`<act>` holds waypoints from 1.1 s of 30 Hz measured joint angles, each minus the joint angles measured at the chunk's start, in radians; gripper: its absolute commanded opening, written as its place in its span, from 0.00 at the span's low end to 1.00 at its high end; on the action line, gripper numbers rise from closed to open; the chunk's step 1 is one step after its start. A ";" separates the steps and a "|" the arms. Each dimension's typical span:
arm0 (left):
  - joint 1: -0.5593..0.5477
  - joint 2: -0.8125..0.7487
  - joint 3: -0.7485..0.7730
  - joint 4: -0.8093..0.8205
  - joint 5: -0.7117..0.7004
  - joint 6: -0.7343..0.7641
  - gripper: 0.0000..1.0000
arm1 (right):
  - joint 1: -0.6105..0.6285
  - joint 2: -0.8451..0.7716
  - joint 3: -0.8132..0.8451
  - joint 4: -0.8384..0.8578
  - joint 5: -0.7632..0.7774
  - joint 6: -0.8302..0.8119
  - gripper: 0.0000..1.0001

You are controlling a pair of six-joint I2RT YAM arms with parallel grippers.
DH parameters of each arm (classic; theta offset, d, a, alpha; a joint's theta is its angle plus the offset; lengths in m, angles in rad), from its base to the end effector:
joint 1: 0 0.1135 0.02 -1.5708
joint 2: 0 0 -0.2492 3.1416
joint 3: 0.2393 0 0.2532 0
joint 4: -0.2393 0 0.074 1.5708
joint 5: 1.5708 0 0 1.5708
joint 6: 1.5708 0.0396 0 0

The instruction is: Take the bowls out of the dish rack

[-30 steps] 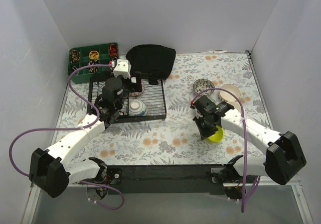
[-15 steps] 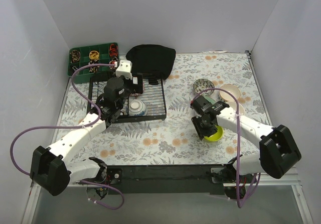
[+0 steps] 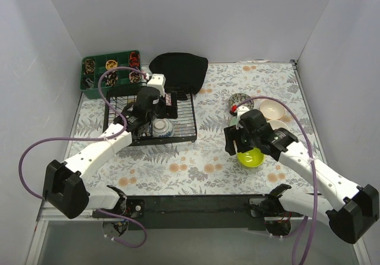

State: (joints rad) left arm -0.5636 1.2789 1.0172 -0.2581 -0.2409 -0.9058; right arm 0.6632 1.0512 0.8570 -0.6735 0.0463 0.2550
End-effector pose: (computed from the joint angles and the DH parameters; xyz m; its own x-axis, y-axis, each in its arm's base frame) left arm 0.2578 -0.1518 0.2906 -0.5296 -0.5693 -0.6288 -0.1183 0.7836 -0.6099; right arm 0.1766 0.1356 0.2546 -0.7309 -0.2512 -0.6346 -0.4206 0.8980 0.1289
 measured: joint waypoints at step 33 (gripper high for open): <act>-0.036 0.470 0.251 -0.102 0.002 -0.116 0.73 | 0.000 -0.217 -0.251 0.256 -0.046 -0.098 0.74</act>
State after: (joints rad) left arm -0.5999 1.7485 1.2678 -0.3599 -0.2394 -1.0214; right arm 0.6632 0.8341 0.6056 -0.4179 0.0006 0.1574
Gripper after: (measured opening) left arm 0.727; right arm 0.741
